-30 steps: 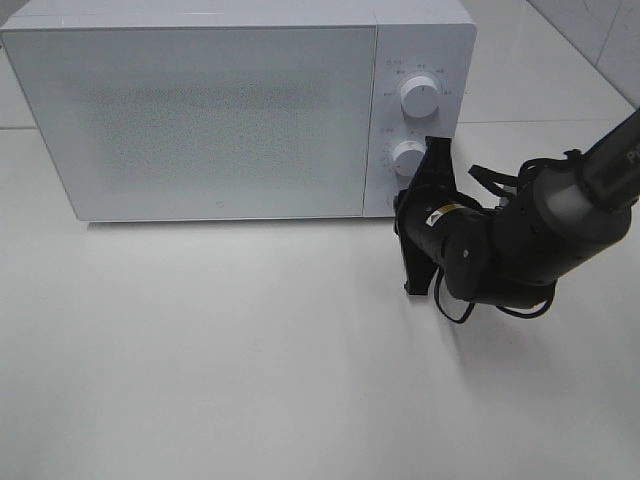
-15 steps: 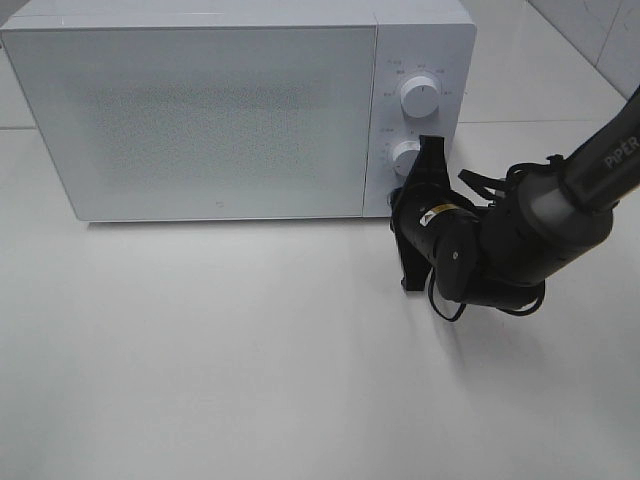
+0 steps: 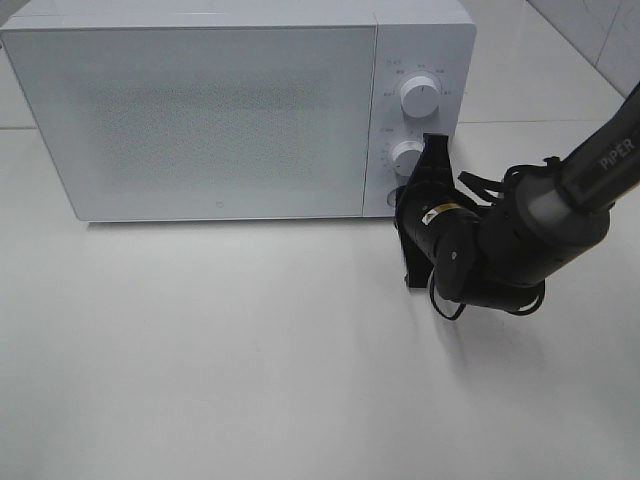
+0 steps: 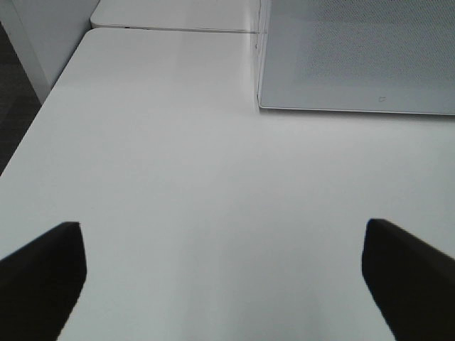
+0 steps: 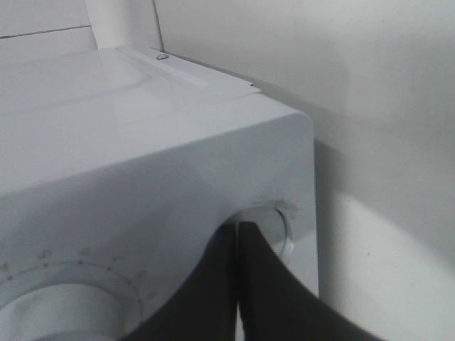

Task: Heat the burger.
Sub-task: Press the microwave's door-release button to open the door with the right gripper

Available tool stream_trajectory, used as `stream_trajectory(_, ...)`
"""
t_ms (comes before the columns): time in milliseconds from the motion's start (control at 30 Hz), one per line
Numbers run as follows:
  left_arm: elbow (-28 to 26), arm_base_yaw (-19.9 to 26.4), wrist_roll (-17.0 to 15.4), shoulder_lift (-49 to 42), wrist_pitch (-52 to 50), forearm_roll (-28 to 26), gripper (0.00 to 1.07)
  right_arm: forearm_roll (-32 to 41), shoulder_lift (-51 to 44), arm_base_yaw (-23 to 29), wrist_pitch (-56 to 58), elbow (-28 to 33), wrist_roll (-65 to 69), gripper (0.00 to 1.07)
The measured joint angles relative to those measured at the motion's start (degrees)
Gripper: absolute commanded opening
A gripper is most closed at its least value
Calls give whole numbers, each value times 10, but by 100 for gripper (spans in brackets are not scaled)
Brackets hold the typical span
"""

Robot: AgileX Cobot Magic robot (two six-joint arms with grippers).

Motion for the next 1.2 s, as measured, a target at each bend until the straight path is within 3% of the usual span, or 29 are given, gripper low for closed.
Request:
stream_trajectory(633, 0, 0, 0, 0, 0, 0, 98, 37, 31, 10, -9, -41, -13, 0)
stream_trajectory(1200, 0, 0, 0, 0, 0, 0, 98, 41, 31, 12, -5, -42, -15, 0)
